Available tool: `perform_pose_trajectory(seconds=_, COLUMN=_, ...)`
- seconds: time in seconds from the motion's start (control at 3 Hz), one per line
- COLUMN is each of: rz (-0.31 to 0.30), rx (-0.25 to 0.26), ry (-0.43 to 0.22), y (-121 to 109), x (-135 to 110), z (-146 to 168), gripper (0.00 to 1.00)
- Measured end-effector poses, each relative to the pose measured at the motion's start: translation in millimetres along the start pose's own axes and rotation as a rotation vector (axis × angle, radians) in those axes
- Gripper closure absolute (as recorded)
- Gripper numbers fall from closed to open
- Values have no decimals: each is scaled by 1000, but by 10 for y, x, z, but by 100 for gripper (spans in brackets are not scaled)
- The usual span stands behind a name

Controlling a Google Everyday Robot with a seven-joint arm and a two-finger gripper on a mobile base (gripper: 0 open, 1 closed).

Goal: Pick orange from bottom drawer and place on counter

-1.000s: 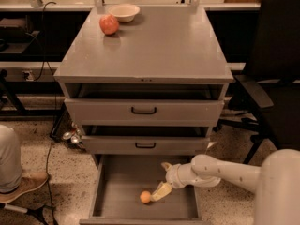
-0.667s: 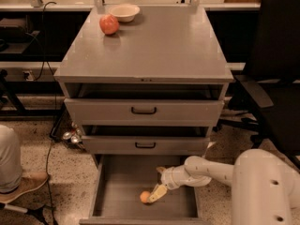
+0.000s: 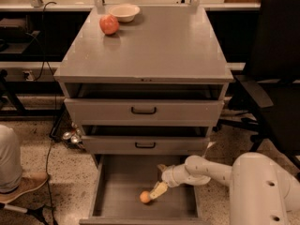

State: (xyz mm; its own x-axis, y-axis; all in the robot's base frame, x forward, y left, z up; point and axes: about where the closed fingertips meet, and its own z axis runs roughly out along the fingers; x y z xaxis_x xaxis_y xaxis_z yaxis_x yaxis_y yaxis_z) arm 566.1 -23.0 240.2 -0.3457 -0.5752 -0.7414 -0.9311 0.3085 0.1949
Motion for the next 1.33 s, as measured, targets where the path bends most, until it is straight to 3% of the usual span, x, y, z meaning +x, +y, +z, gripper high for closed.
perform_pose_trajectory(seconds=0.67, rz=-85, rx=-50, ry=-30, y=44, x=331, z=324, gripper=0)
perform_pose_trajectory(seconds=1.33, rz=-231, rx=-87, ry=-67, y=253, x=488, z=581, gripper=0)
